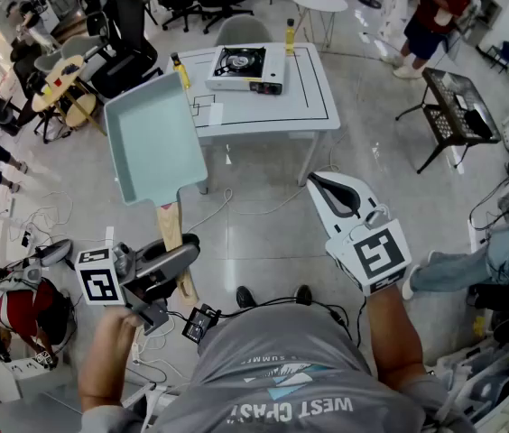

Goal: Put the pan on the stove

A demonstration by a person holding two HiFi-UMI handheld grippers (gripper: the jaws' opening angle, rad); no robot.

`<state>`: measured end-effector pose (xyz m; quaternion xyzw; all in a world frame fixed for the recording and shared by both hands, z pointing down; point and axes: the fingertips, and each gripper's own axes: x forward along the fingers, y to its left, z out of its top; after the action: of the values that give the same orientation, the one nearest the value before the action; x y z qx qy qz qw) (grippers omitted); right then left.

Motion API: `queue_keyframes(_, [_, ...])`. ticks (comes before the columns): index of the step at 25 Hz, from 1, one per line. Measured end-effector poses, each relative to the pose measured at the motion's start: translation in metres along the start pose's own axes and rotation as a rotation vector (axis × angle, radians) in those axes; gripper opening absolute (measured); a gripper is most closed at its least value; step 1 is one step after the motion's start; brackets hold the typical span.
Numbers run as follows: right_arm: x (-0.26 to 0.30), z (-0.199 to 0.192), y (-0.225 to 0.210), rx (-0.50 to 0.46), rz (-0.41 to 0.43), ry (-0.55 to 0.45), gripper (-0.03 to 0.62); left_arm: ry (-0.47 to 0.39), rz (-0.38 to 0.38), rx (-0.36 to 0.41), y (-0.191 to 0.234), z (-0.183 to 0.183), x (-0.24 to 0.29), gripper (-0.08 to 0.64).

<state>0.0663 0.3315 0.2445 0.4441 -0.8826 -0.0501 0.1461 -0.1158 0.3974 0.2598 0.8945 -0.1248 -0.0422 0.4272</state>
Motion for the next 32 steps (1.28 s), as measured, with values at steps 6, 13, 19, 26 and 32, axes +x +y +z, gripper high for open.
queue_keyframes(6, [0.009, 0.002, 0.007, 0.020, 0.003, -0.025, 0.011, 0.011, -0.006, 0.000, 0.010, 0.004, -0.008, 0.123])
queue_keyframes(13, [0.031, -0.002, 0.019, 0.073, -0.030, -0.036, 0.012, 0.036, -0.029, -0.010, 0.032, 0.008, -0.030, 0.123])
queue_keyframes(19, [0.058, 0.012, 0.035, 0.088, -0.059, -0.019, 0.012, 0.053, -0.040, -0.015, 0.046, 0.029, -0.058, 0.123])
queue_keyframes(26, [0.080, 0.005, 0.026, 0.103, -0.054, -0.004, 0.012, 0.051, -0.031, -0.025, 0.065, 0.043, -0.057, 0.123])
queue_keyframes(32, [0.101, 0.001, 0.004, 0.101, -0.026, -0.015, 0.012, 0.036, -0.007, -0.036, 0.079, 0.057, -0.044, 0.124])
